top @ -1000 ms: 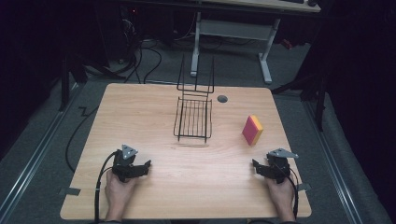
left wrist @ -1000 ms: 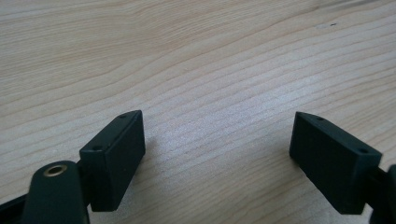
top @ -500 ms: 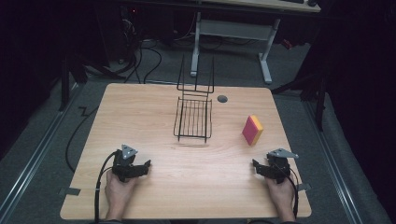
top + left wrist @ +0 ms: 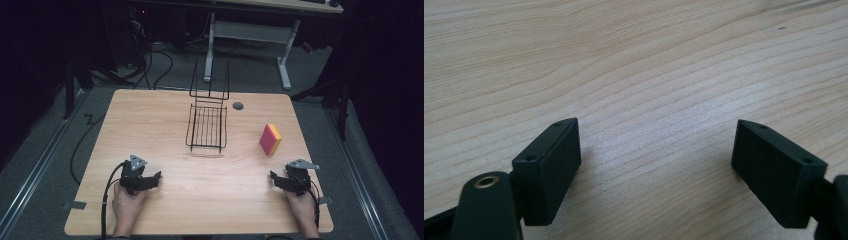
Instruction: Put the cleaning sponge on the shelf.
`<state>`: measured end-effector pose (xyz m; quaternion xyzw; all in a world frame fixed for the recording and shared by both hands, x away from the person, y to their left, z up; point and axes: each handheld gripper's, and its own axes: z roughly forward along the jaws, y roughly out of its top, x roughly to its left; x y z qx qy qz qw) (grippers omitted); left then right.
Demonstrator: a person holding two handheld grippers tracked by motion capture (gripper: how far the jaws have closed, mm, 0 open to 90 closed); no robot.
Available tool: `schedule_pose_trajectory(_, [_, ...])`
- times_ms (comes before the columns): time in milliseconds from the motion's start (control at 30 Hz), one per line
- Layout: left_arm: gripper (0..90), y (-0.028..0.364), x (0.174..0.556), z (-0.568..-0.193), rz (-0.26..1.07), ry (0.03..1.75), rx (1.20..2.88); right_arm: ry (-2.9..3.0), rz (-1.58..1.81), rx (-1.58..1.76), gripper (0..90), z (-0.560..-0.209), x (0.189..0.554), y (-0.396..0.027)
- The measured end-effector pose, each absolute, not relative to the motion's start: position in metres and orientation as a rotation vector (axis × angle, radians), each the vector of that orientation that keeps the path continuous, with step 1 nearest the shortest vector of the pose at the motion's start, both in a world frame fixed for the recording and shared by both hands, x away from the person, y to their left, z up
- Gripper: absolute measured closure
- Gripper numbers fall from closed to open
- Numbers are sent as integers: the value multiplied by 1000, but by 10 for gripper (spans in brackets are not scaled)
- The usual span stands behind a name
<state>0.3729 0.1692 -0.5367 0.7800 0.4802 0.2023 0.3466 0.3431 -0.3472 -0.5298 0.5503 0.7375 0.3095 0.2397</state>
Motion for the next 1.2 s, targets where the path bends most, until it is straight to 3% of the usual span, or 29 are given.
schedule_pose_trajectory(367, [210, 169, 373, -537, 527, 1249, 2020, 2058, 851, 1474, 247, -530, 343, -347])
schedule_pose_trajectory(1200, [210, 169, 373, -537, 527, 1249, 2020, 1975, 980, 1499, 298, -506, 328, -350])
